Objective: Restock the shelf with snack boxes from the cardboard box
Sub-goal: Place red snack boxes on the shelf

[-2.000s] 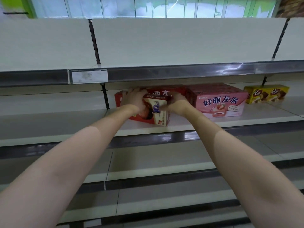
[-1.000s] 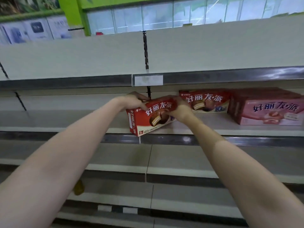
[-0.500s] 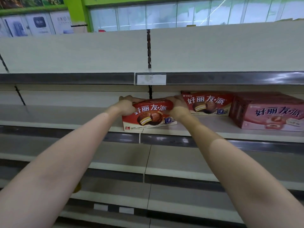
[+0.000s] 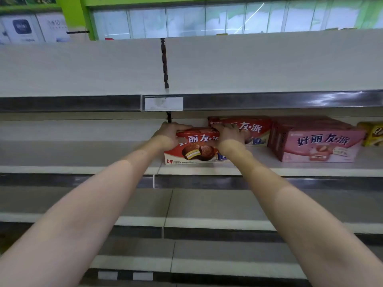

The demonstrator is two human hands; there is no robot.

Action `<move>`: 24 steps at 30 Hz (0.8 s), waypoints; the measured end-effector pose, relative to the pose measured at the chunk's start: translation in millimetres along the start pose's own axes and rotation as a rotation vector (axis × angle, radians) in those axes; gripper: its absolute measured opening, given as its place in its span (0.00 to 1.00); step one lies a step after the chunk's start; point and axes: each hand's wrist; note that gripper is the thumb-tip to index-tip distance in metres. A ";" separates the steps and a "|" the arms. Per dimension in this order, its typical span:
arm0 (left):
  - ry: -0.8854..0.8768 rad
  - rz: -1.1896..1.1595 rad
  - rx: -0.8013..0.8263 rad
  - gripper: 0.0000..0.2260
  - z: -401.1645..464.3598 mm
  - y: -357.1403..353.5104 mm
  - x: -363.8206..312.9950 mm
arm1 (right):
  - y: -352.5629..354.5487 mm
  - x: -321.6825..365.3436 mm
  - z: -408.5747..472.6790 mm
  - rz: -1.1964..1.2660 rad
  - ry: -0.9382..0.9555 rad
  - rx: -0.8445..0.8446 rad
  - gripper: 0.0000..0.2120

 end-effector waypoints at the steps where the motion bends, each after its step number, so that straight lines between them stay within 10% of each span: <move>1: -0.019 0.005 -0.005 0.22 5.8 -7.7 -7.6 | 2.2 -11.4 -0.3 -0.012 -0.014 -0.010 0.31; 10: -0.187 0.257 -0.035 0.24 47.5 -66.0 -84.7 | 16.8 -102.4 4.7 -0.152 -0.071 -0.053 0.38; 16: -0.193 0.404 -0.012 0.47 56.7 -74.8 -86.6 | 5.1 -120.2 12.8 -0.259 -0.016 -0.091 0.48; 24: -0.164 0.469 -0.152 0.46 74.9 -105.7 -95.9 | -10.1 -139.2 26.6 -0.292 0.021 -0.233 0.36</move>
Point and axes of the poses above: each hand's wrist, its own z-axis towards the middle knuckle, its own y-axis out of the back of the hand, x = y × z, and after that the axes turned 1 degree about -x, right-handed
